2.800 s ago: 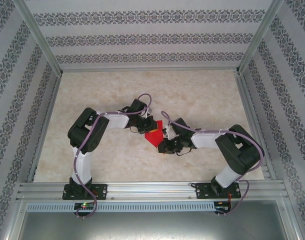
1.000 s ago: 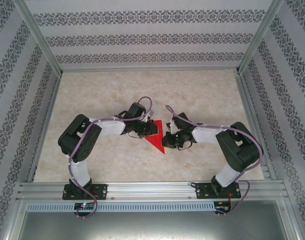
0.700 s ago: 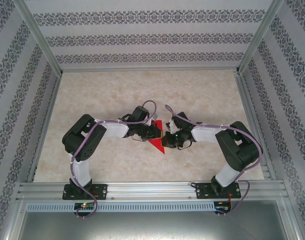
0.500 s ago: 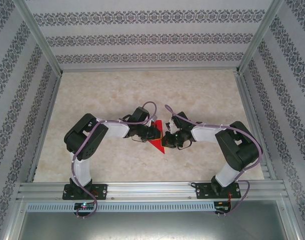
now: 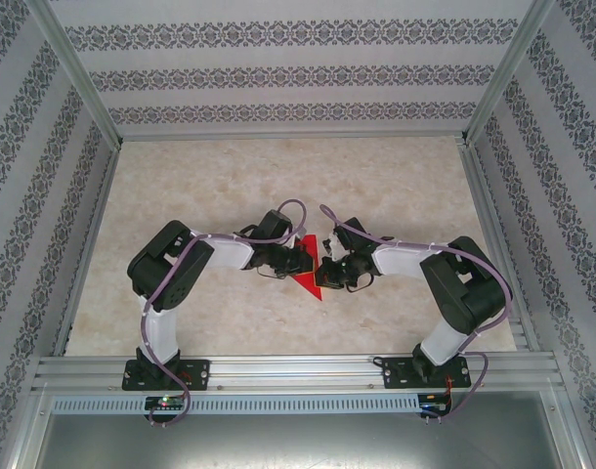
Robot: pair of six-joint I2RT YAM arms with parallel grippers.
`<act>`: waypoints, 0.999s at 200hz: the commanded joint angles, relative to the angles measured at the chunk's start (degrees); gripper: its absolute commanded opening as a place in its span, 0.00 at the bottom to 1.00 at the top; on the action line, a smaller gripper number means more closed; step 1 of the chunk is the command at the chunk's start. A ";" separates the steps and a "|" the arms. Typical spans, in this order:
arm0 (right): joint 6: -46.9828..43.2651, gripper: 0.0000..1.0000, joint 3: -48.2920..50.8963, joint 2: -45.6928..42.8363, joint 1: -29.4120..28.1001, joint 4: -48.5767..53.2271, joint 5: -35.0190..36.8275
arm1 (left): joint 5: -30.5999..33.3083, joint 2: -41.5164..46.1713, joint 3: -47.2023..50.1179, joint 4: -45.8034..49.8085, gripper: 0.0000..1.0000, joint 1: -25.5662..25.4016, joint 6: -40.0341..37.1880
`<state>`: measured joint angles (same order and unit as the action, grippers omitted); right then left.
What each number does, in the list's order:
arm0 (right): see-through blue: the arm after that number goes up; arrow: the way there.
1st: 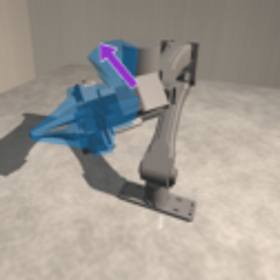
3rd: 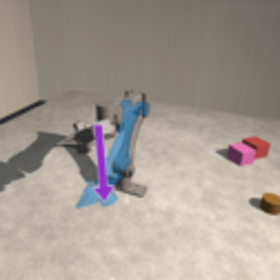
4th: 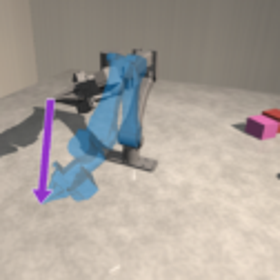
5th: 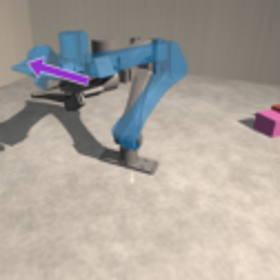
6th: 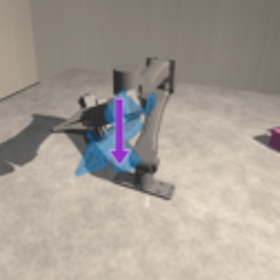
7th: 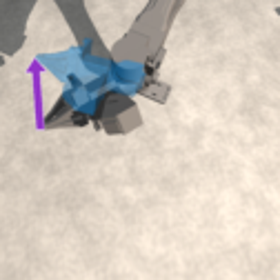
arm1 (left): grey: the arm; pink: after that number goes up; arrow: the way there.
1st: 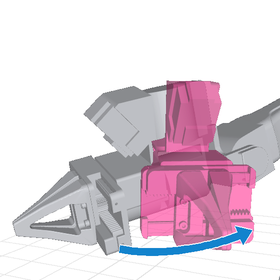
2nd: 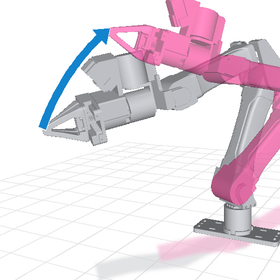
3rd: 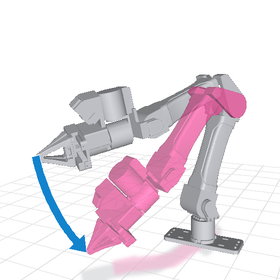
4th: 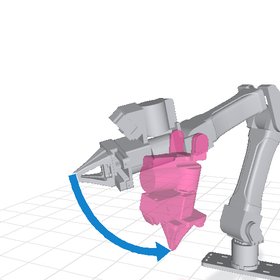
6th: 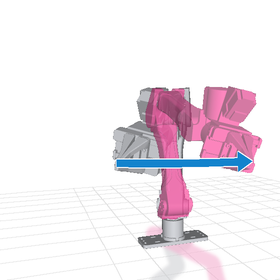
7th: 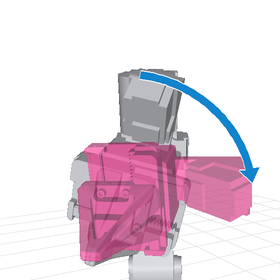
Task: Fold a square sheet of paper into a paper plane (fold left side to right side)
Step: Fourth fold the wing at the center of the table.
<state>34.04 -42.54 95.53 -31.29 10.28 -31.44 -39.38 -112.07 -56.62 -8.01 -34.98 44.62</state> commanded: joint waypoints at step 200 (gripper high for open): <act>-1.39 0.00 3.97 2.21 -1.57 9.61 6.63 | 0.38 -11.55 -16.86 7.55 0.07 18.15 -12.70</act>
<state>33.04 -42.24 95.09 -31.66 10.02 -30.79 -45.21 -121.56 -71.00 -2.39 -20.45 35.79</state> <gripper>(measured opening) 0.038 0.070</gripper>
